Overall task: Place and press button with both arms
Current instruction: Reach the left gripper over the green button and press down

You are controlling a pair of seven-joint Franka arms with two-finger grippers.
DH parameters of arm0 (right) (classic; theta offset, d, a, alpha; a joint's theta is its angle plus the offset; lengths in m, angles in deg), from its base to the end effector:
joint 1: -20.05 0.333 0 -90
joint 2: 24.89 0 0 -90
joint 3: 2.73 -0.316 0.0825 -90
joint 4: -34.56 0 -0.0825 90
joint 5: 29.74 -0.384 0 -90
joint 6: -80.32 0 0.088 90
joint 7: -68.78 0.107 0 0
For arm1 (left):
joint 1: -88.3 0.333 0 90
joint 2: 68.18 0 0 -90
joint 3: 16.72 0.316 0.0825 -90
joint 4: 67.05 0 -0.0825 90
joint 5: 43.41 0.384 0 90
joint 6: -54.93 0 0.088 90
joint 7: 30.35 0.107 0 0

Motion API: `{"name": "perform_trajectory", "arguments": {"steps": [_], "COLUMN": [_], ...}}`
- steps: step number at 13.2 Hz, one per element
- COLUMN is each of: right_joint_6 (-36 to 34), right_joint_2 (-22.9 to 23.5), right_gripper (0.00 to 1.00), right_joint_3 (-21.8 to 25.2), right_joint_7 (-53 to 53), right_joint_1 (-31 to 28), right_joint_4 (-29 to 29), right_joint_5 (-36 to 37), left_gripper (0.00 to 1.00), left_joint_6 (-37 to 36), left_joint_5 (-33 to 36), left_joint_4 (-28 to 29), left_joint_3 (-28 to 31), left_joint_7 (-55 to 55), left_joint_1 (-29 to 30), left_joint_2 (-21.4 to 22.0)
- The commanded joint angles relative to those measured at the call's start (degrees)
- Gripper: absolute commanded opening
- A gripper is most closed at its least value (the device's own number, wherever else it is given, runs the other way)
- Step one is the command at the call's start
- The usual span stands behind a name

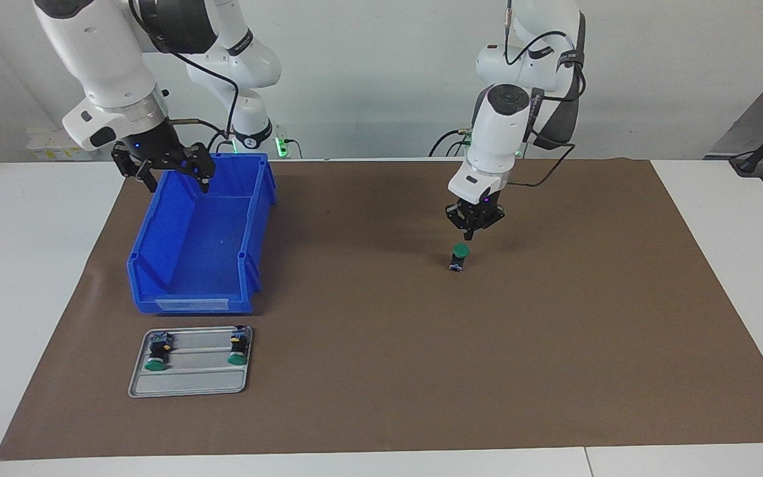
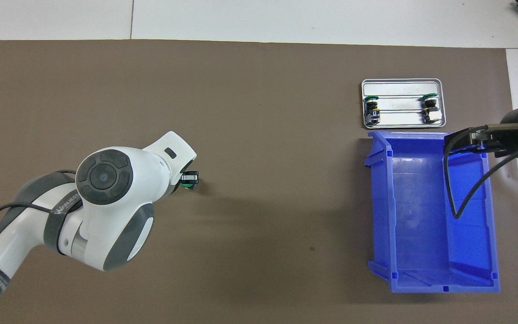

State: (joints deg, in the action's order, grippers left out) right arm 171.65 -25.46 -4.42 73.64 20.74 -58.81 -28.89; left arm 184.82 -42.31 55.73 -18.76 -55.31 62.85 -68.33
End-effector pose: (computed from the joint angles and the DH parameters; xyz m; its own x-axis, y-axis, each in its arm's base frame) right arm 0.5517 0.0215 0.6042 0.9988 -0.0429 -0.0243 -0.0425 -0.9989 0.0172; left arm 0.4888 -0.2538 0.4137 0.9918 -0.0530 0.1165 -0.0576 -0.9977 0.0366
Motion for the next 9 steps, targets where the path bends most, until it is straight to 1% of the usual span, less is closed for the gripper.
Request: {"name": "perform_trajectory", "arguments": {"steps": [1,4,9], "right_joint_6": [-0.4,-0.4,-0.4], "right_joint_2": [-0.2,-0.2,-0.2], "right_gripper": [1.00,1.00,1.00], "right_joint_3": [-0.2,-0.2,-0.2], "right_joint_7": [-1.2,-1.3,-1.3], "right_joint_1": [-0.2,-0.2,-0.2], "right_joint_4": [-0.1,-0.1,-0.1], "right_joint_5": [-0.9,-0.9,-0.9], "left_gripper": [0.00,0.00,0.00], "left_joint_6": [3.6,5.5,5.6], "left_joint_5": [0.3,0.3,0.3], "left_joint_4": [1.8,1.9,2.7], "left_joint_3": [0.5,0.5,0.5], "left_joint_7": [-0.1,-0.1,-0.4], "left_joint_1": [-0.4,-0.4,-0.7], "left_joint_2": [-0.4,-2.8,-3.9]}}
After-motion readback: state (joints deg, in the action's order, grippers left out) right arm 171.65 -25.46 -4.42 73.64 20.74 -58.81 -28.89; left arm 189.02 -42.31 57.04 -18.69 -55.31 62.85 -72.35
